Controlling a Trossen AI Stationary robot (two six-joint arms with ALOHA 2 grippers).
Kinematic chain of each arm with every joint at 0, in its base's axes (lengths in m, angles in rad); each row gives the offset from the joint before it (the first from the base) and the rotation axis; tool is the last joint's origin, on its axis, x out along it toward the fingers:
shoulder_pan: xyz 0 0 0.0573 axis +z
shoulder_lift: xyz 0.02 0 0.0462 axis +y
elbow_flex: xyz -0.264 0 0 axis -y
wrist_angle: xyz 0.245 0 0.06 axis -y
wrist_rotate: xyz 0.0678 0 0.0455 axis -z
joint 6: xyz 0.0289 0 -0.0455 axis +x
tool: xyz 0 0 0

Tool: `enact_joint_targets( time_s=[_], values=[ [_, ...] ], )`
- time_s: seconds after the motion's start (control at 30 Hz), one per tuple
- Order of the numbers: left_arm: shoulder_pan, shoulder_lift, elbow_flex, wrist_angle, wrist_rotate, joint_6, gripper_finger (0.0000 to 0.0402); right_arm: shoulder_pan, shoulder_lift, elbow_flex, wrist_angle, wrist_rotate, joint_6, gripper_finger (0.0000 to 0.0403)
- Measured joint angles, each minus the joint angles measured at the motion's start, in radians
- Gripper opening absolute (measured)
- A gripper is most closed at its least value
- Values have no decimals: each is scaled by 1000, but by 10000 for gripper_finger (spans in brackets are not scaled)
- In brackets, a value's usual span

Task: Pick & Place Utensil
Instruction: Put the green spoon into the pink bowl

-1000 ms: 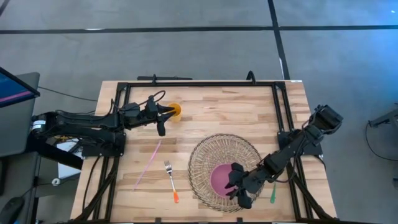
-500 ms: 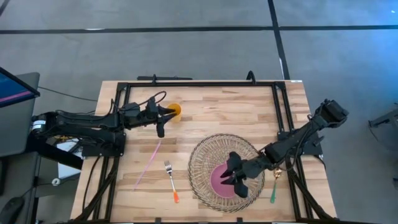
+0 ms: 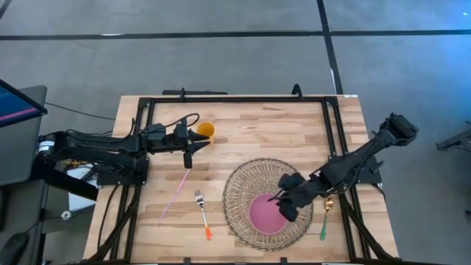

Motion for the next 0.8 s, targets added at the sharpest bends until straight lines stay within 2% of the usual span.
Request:
enact_joint_targets(
  time_s=[0.17,0.3,0.4,0.5,0.63,0.8],
  values=[
    [0,0,0,1,0,3,88,47,-48,0,-154,0,188,107],
    [0,0,0,1,0,3,88,113,-67,0,-303,-14,421,107],
    [1,0,0,1,-1,3,88,184,-60,0,-380,-76,630,107],
    [1,0,0,1,0,3,88,271,-29,0,-412,-117,817,107],
    [1,0,0,1,0,4,88,371,32,0,-411,-170,988,107],
    [1,0,0,1,-1,4,88,441,112,0,-411,-256,1201,107]
  ],
)
